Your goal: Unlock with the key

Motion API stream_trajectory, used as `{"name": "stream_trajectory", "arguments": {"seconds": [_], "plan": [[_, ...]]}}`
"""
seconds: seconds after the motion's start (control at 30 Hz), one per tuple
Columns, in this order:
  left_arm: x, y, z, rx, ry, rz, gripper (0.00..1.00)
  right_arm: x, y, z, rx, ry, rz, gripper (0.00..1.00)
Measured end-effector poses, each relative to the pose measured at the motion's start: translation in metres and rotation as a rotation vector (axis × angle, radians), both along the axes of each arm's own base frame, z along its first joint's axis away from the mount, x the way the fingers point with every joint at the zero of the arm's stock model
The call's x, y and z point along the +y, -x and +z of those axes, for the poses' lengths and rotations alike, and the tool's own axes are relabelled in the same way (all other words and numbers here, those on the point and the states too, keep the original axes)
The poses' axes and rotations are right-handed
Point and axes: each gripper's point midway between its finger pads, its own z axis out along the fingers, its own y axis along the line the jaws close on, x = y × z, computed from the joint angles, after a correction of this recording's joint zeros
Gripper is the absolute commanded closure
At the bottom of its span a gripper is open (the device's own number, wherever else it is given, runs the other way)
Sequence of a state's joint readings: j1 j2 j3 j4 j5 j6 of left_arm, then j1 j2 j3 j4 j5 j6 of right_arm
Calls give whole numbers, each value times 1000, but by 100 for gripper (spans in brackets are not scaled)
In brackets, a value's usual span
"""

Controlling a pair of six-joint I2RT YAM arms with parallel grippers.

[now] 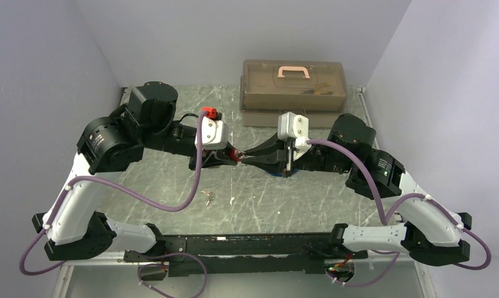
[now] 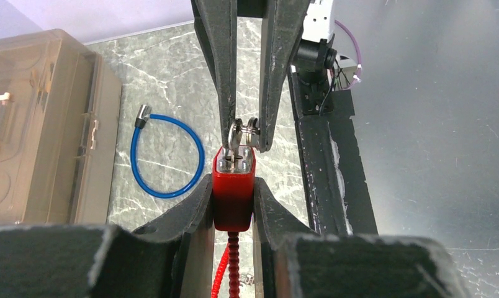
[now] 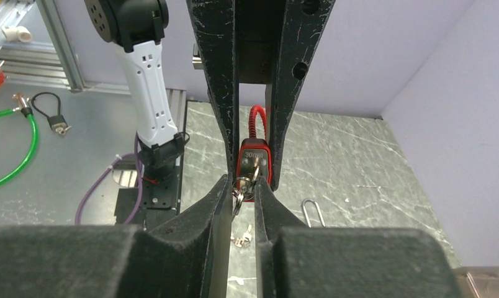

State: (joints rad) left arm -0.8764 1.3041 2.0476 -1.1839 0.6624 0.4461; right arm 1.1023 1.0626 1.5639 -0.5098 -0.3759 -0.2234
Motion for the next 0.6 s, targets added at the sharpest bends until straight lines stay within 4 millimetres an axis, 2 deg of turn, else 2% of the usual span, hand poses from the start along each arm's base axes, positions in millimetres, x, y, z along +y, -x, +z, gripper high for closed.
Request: {"name": "stream_trajectory", "arguments": {"seconds": [0.2,0.33,0.6], "plan": [[-1,-3,-1,-4,-3,12,100,1,-2,1,7,-36,-12,92],[0,-3,0,-7,4,17,100,1,-3,3,7,-43,-18,93],[1,-4,1,-12,7,24,100,1,-3,5,4,-49,-18,84]]}}
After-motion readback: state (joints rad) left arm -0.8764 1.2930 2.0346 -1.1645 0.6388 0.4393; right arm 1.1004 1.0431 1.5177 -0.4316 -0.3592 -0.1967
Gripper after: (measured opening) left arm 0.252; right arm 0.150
